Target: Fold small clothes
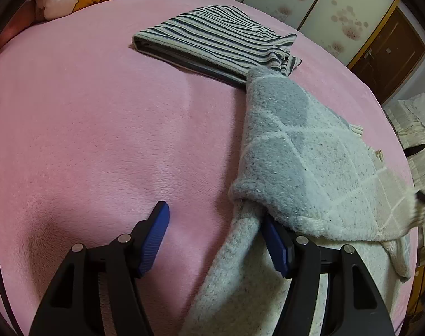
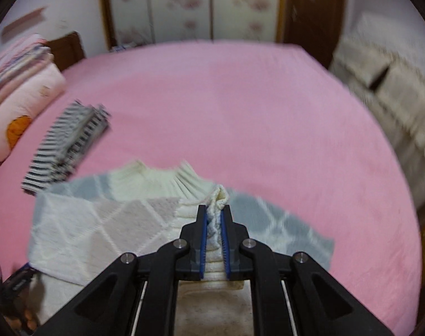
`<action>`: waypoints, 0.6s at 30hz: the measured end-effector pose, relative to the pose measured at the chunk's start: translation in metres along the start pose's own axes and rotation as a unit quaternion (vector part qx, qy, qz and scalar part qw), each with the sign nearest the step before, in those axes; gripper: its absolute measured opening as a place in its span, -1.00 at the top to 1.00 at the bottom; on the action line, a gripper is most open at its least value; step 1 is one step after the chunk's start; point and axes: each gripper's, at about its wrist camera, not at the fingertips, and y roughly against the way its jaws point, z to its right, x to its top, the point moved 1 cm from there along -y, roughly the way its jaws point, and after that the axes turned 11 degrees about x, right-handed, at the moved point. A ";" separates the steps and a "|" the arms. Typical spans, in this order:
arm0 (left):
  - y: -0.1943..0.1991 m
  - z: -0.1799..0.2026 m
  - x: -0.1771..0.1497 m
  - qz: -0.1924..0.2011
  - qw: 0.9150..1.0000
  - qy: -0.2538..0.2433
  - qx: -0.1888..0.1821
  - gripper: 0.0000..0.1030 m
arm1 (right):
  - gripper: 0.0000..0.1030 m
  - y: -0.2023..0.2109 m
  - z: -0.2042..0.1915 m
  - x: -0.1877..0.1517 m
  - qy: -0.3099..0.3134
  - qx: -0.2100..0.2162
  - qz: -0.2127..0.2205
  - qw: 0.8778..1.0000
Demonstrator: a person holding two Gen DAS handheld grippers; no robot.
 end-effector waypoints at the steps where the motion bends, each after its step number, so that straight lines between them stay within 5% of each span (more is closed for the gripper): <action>1: 0.000 0.000 0.000 -0.001 1.000 0.000 -0.001 -0.26 | 0.83 -0.010 0.003 -0.006 -0.003 -0.006 -0.004 1.000; 8: -0.003 -0.004 0.002 -0.004 1.000 0.012 -0.012 -0.28 | 0.71 -0.043 0.026 -0.017 -0.062 -0.008 -0.036 0.997; 18: 0.009 -0.009 -0.001 -0.008 1.000 0.011 -0.020 -0.28 | 0.50 0.016 0.088 -0.030 -0.155 0.072 -0.020 0.985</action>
